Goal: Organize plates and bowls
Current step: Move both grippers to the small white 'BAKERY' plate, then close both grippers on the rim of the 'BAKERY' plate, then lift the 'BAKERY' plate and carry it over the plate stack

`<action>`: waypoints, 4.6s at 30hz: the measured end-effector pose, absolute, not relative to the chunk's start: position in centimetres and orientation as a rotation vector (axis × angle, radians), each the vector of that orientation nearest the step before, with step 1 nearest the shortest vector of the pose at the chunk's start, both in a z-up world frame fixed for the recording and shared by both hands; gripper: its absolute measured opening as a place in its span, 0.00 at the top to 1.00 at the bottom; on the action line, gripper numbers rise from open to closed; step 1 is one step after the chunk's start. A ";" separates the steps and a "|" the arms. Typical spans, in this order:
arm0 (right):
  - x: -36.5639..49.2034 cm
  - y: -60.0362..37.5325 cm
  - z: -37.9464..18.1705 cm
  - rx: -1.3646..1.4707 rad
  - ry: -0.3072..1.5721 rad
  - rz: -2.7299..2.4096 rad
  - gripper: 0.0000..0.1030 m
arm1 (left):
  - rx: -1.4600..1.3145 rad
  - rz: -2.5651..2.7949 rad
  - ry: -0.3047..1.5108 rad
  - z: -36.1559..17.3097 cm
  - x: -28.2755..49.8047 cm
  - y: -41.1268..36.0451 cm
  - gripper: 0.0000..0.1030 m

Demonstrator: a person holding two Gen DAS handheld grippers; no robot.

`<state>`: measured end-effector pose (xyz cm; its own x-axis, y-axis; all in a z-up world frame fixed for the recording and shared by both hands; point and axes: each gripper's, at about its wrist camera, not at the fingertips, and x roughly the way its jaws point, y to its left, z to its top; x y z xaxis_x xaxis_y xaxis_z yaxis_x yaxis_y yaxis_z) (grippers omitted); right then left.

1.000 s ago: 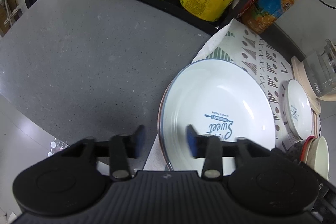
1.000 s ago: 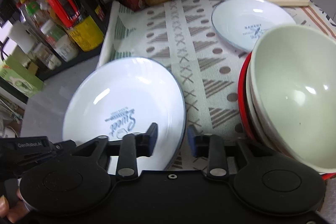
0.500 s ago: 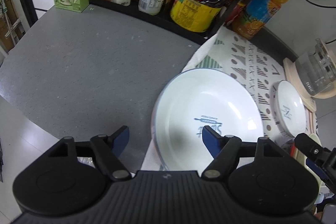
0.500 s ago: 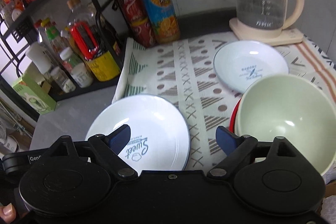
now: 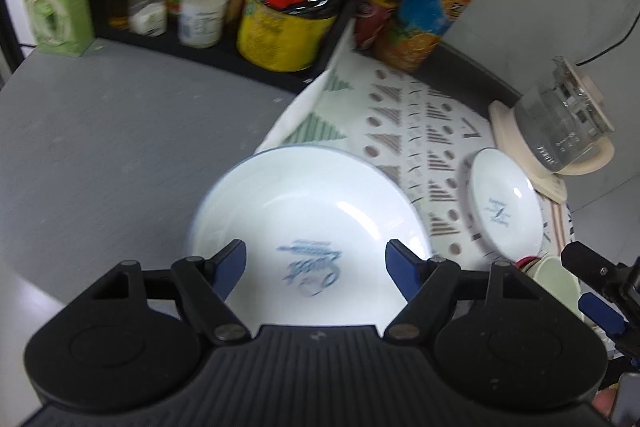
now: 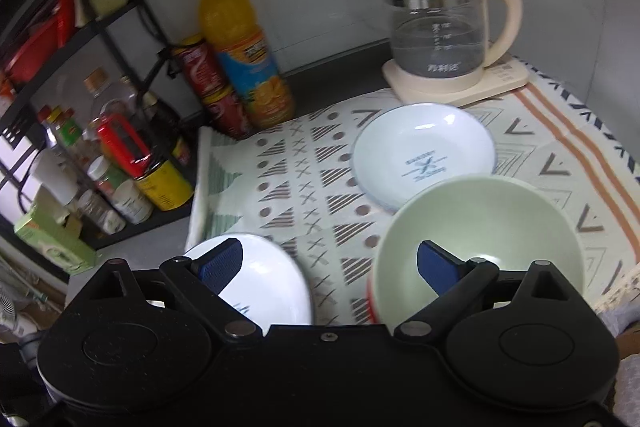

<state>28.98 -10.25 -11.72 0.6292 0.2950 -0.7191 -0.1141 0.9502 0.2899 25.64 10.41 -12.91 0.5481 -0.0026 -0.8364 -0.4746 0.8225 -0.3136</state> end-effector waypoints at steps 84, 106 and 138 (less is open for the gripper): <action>47.1 -22.7 -21.3 0.495 1.192 0.244 0.92 | -0.707 0.081 1.096 -18.9 44.2 0.3 0.91; 43.3 -16.6 -16.9 0.433 1.104 0.359 0.92 | -0.721 0.146 0.984 -15.2 37.1 5.3 0.91; 32.9 -8.0 -16.0 0.322 1.097 0.453 0.91 | -0.774 0.239 0.959 -15.1 24.6 13.3 0.91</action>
<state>32.90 -7.96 -16.04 0.3804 0.5027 -0.7763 -0.1919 0.8640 0.4654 24.57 13.34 -15.08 0.5722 -0.1446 -0.8073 -0.5058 0.7126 -0.4861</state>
